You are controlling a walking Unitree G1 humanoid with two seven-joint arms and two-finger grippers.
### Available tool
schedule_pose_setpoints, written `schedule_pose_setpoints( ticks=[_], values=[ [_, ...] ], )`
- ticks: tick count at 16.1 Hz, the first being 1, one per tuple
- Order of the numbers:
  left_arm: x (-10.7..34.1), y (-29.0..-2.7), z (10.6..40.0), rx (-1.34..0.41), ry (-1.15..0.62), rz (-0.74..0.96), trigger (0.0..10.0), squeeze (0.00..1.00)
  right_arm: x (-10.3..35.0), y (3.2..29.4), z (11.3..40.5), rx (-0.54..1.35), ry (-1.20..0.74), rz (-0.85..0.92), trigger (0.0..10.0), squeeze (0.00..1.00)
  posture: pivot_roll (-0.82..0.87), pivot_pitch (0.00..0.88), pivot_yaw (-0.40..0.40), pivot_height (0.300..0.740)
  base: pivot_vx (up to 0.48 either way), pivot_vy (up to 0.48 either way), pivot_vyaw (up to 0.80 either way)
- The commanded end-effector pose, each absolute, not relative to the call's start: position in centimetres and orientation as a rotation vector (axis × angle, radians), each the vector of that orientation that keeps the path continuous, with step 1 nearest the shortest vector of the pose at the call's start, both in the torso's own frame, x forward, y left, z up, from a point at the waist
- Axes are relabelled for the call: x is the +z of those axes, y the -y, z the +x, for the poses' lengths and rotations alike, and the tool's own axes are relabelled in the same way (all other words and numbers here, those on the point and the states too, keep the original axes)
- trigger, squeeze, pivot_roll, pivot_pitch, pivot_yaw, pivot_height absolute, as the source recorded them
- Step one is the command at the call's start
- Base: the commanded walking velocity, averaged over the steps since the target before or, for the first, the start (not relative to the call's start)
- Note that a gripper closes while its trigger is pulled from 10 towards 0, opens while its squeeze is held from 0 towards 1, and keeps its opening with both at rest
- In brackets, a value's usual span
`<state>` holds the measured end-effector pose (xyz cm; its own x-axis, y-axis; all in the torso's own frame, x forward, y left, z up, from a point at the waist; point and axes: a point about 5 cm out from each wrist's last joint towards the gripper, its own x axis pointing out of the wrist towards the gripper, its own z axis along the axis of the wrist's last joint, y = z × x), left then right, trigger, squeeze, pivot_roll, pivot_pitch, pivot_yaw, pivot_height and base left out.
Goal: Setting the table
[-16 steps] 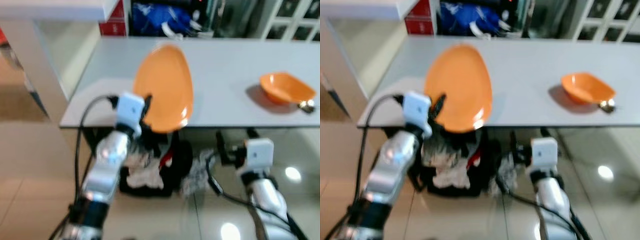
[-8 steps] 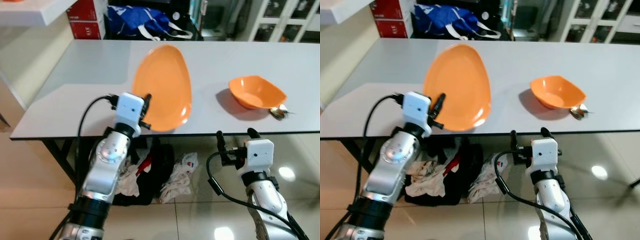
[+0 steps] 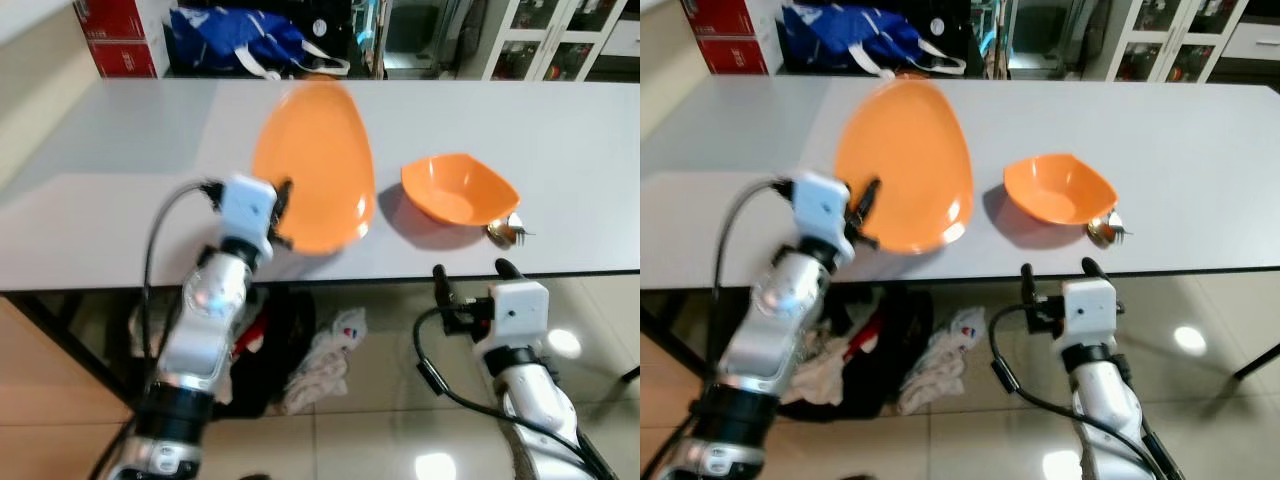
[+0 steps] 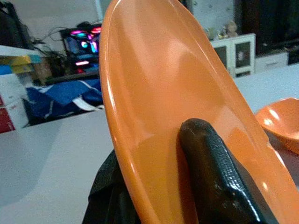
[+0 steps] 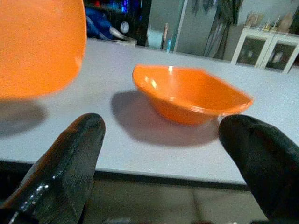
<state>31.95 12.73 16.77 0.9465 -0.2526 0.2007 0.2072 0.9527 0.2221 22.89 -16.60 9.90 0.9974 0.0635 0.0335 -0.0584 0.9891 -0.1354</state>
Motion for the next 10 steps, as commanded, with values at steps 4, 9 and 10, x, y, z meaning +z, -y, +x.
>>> schedule_pose_setpoints(
  ticks=[4, 9, 10],
  values=[
    [20.0, -11.0, 34.3, -0.353, 0.243, 0.058, 0.0, 0.00, 9.9, 16.6, 22.8, 0.067, 0.036, -0.133, 10.0, 0.00, -0.03, 0.034, -0.004, 0.740, 0.000, 0.000, 0.00],
    [20.1, -8.1, 37.6, -0.362, 0.046, -0.404, 0.0, 0.00, 9.9, 16.2, 22.8, 0.071, 0.039, -0.124, 10.0, 0.00, -0.04, 0.027, 0.003, 0.740, 0.000, 0.000, 0.00],
    [18.7, -8.0, 38.6, -0.293, -0.058, -0.547, 0.0, 0.00, 9.9, 16.2, 22.7, 0.070, 0.038, -0.124, 10.0, 0.00, -0.06, 0.022, 0.003, 0.740, 0.000, 0.000, 0.00]
  ],
)
